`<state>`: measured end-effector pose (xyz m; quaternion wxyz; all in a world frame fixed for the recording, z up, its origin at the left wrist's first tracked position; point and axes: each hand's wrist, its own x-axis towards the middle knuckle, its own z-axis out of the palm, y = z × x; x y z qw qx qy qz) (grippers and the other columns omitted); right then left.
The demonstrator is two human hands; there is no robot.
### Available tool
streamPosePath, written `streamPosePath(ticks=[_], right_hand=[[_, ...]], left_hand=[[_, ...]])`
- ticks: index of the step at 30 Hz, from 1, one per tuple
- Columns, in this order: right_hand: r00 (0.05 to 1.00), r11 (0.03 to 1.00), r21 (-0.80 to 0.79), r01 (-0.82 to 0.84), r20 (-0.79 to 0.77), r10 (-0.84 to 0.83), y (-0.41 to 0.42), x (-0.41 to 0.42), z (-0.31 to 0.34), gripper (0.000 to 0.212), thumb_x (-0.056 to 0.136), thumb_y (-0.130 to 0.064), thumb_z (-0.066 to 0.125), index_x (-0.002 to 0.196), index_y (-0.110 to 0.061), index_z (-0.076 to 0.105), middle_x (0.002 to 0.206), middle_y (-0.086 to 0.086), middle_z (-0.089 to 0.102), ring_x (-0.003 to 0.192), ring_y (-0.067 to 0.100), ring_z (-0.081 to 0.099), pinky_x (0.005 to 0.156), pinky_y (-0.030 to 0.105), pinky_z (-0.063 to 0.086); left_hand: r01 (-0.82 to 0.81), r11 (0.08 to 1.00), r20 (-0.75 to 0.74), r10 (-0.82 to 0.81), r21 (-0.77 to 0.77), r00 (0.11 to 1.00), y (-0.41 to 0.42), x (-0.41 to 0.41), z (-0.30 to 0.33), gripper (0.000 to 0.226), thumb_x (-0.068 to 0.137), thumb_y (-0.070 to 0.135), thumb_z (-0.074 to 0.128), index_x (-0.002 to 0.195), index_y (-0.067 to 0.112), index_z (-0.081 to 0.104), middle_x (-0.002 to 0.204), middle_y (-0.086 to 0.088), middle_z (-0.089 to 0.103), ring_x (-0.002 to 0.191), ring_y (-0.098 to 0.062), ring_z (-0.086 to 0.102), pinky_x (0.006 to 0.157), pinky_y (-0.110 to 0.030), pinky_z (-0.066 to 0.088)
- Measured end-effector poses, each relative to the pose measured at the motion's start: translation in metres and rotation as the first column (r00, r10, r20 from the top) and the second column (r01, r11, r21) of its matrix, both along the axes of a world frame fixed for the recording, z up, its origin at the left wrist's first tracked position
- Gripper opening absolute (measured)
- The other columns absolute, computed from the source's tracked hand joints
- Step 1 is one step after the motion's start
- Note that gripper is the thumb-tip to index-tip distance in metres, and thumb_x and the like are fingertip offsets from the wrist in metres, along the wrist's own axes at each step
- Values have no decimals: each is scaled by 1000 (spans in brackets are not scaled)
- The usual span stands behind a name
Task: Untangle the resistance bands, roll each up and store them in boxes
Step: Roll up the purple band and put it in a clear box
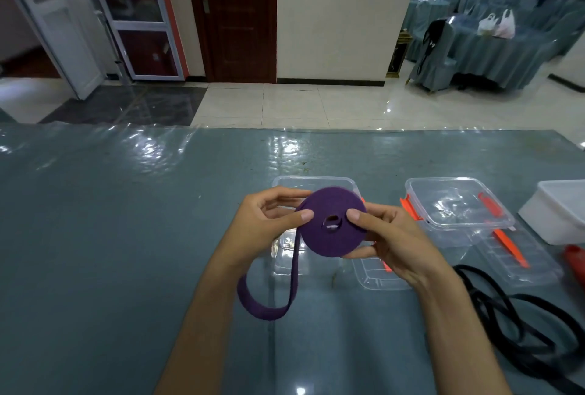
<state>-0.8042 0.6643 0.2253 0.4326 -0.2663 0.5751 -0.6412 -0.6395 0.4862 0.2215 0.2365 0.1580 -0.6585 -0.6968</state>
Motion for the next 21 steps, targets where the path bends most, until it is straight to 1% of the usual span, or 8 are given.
streamPosePath(ticks=[3,5,8,12,14,16,19,21], right_hand=[[998,998,-36,55,-2,-55,1,5,-3,54,71,-40,93,114,-10,81,109,23,78,97,37,79,67,44,66],[995,993,-69,95,13,-94,2,8,-4,49,74,-35,88,114,-8,80,110,25,78,98,37,78,65,45,66],[989,982,-112,150,28,-148,3,12,-2,45,75,-32,92,112,-9,81,111,24,77,99,37,78,65,44,66],[979,965,-169,203,53,-197,2,15,-5,40,76,-29,90,109,-10,82,111,22,78,99,35,79,67,44,65],[974,956,-188,224,73,-214,0,18,-8,39,76,-29,90,110,-9,82,112,21,78,100,35,78,69,45,65],[962,942,-209,264,124,-242,-3,21,-11,40,75,-30,87,109,-9,82,113,22,78,103,36,77,71,47,65],[945,921,-229,314,171,-280,-9,23,-12,38,76,-27,87,109,-8,82,117,22,76,106,37,76,73,46,66],[935,911,-241,335,199,-292,-11,23,-12,32,79,-22,86,107,-9,82,117,22,76,107,38,76,73,46,66]], left_hand=[[-2,1000,-19,3,22,1000,1,0,0,32,81,21,90,111,25,80,114,-6,79,106,-22,77,91,-25,59],[-18,997,-49,22,81,999,3,-4,-1,36,79,24,92,112,22,78,113,-10,78,105,-25,77,90,-27,59],[-22,989,-103,37,148,994,9,-8,-4,35,82,21,90,114,17,76,113,-12,78,105,-26,77,88,-27,60],[19,985,-126,3,169,992,11,-7,-8,37,83,16,88,118,22,78,115,-10,79,109,-24,76,89,-26,60],[-23,983,-157,52,183,986,11,-9,-8,33,80,12,88,112,21,81,112,-11,80,106,-24,77,86,-25,61],[-86,974,-189,127,210,974,14,-14,-8,30,79,10,90,107,16,81,110,-13,80,105,-28,77,85,-28,62],[-131,964,-221,183,230,958,19,-21,-11,28,84,11,87,110,12,79,113,-15,79,109,-32,76,88,-30,62],[-78,964,-220,137,255,966,17,-21,-12,30,86,13,85,116,15,79,118,-14,78,114,-29,74,93,-29,60]])
